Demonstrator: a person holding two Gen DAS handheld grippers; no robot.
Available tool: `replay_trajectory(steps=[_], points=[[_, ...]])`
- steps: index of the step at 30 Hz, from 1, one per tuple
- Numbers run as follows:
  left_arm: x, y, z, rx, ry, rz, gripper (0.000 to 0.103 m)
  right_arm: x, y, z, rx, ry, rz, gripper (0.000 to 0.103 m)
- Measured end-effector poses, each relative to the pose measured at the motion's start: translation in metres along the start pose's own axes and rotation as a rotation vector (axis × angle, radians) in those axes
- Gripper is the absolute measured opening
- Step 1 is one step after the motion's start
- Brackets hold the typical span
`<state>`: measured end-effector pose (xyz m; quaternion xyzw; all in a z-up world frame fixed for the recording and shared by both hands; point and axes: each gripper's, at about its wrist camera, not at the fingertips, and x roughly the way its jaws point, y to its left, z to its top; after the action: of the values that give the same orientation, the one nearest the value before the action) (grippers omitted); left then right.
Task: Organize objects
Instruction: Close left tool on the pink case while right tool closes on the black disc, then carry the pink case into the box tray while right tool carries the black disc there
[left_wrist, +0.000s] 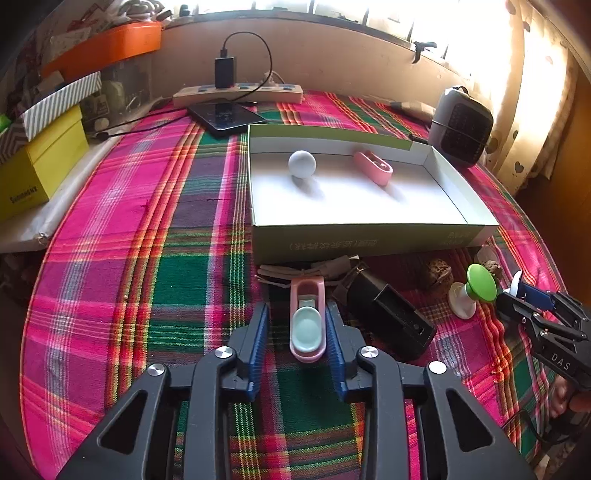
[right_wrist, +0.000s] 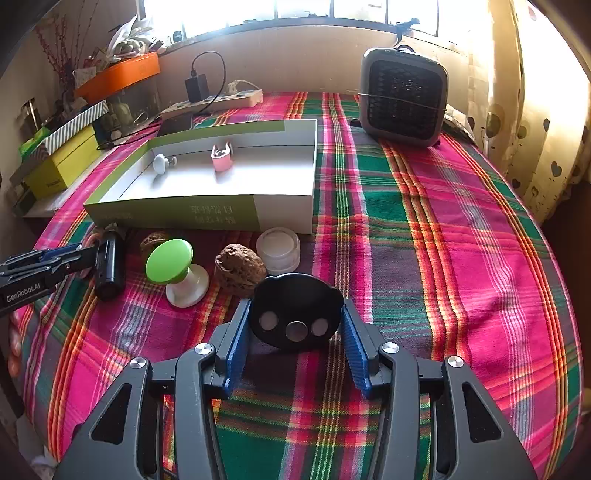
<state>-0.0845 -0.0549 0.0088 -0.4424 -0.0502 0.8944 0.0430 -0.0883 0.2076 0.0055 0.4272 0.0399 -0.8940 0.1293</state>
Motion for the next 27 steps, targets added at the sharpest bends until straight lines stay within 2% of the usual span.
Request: replay_trajectory(steps=[4,27], points=[[0.0006,-0.0023,-0.0008,0.008,-0.001,-0.005,0.017,-0.0008,0.0001,-0.0004,0.004,-0.003,0.005,0.048],[-0.0057,0.0023,-0.0031,-0.003,-0.011,-0.014,0.016,-0.0030,-0.0003,-0.0019,0.012,-0.009,0.024,0.048]])
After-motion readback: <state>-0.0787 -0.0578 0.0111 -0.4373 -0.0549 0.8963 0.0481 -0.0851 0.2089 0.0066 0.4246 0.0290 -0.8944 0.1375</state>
